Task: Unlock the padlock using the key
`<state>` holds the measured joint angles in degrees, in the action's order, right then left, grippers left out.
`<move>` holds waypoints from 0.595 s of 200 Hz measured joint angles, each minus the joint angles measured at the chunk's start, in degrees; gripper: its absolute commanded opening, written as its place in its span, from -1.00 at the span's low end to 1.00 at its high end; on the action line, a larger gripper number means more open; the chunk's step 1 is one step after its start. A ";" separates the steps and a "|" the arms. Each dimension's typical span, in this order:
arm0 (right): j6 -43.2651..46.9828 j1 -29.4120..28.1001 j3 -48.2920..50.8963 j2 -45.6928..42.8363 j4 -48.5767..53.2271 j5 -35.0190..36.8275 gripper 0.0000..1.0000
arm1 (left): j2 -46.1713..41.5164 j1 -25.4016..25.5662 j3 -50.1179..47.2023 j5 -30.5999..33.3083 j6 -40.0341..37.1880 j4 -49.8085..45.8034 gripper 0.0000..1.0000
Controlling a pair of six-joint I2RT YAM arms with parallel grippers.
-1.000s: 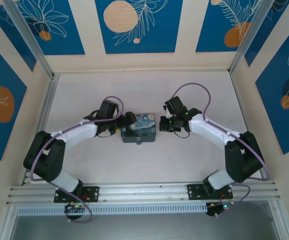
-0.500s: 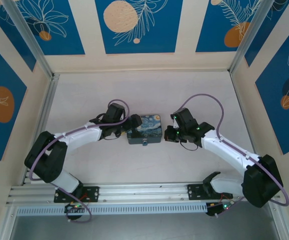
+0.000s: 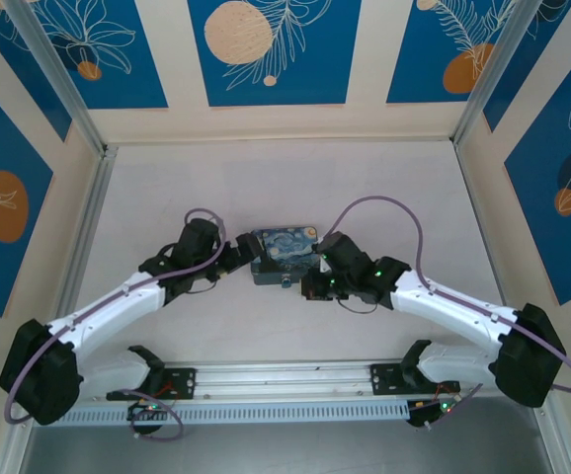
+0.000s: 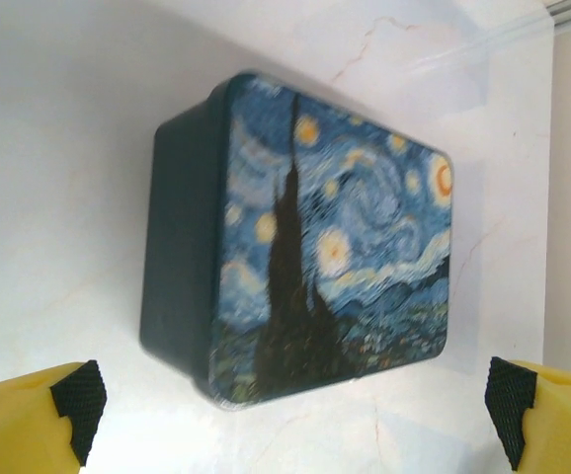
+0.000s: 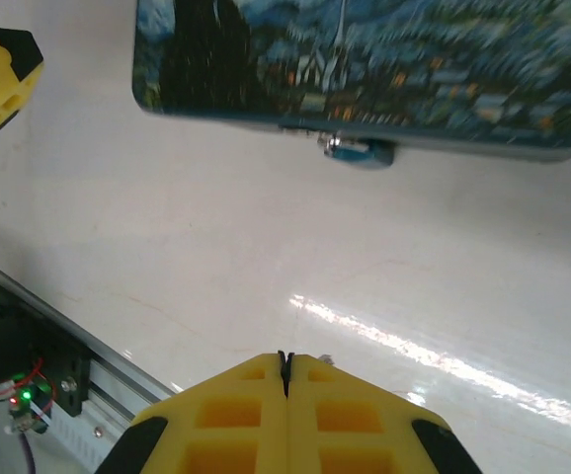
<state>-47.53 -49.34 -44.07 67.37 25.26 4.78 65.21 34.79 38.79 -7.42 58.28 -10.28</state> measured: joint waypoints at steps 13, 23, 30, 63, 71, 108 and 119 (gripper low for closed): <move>-0.94 -1.90 0.61 1.55 -0.74 1.40 -1.00 | -1.46 0.00 -2.43 -0.74 1.51 0.07 1.00; -1.77 -2.97 1.55 2.62 -0.98 2.60 -1.00 | -2.38 0.00 -4.02 -1.40 2.51 0.39 1.00; -2.21 -3.48 2.29 3.41 -1.11 3.26 -1.00 | -2.84 0.02 -4.76 -1.77 2.99 0.44 1.00; -3.82 -4.35 5.64 7.30 -1.62 5.77 -0.83 | -3.15 0.28 -5.75 -2.75 4.39 1.44 1.00; -4.22 -4.35 6.01 8.07 -1.75 6.08 -0.52 | -3.13 0.42 -5.75 -2.91 4.42 1.73 1.00; -4.85 -4.44 5.97 9.68 -1.81 8.11 0.13 | -1.95 1.11 -5.75 -3.08 4.42 3.08 1.00; -4.98 -4.46 5.79 9.68 -1.68 8.61 0.13 | -1.60 1.16 -5.75 -3.08 4.42 3.30 1.00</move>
<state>-52.51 -53.80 -38.28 77.06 23.57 13.39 63.61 35.94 33.04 -10.50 62.70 -6.98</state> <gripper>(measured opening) 0.562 0.999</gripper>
